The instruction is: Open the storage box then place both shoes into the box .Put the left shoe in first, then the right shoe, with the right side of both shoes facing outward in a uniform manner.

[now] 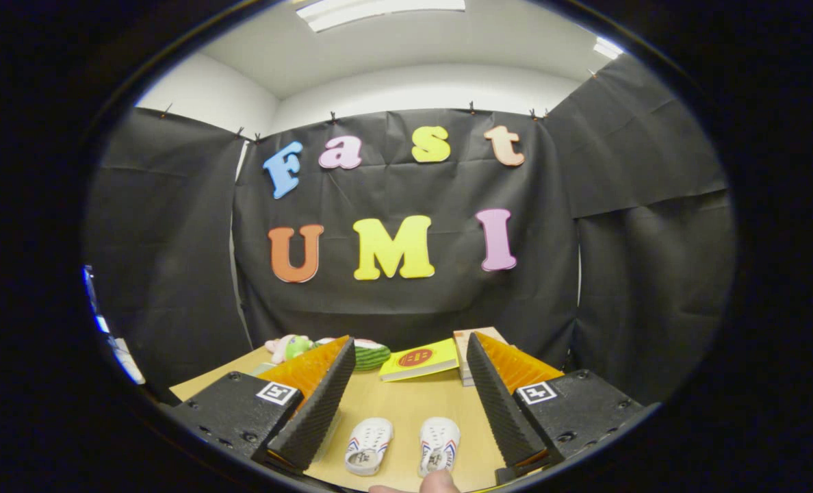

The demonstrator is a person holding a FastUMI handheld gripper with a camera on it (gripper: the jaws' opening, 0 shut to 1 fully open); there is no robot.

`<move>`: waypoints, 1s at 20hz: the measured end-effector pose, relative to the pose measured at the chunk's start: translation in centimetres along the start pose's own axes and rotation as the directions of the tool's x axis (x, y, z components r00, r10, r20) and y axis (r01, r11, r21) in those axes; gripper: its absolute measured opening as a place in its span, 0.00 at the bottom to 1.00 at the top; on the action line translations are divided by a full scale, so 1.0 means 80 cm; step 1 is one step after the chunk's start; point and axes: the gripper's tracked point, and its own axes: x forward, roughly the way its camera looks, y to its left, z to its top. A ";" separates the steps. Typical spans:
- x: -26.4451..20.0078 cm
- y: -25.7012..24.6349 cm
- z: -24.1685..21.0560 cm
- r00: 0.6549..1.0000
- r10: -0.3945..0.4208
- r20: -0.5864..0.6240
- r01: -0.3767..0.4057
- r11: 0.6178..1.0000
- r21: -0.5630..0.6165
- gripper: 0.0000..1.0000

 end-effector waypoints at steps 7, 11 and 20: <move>0.013 0.027 -0.031 0.989 0.133 -0.059 -0.130 0.990 0.050 1.00; 0.024 0.038 -0.046 0.978 0.195 -0.079 -0.189 0.979 0.078 1.00; 0.063 0.099 -0.139 0.850 0.461 -0.254 -0.414 0.884 0.218 1.00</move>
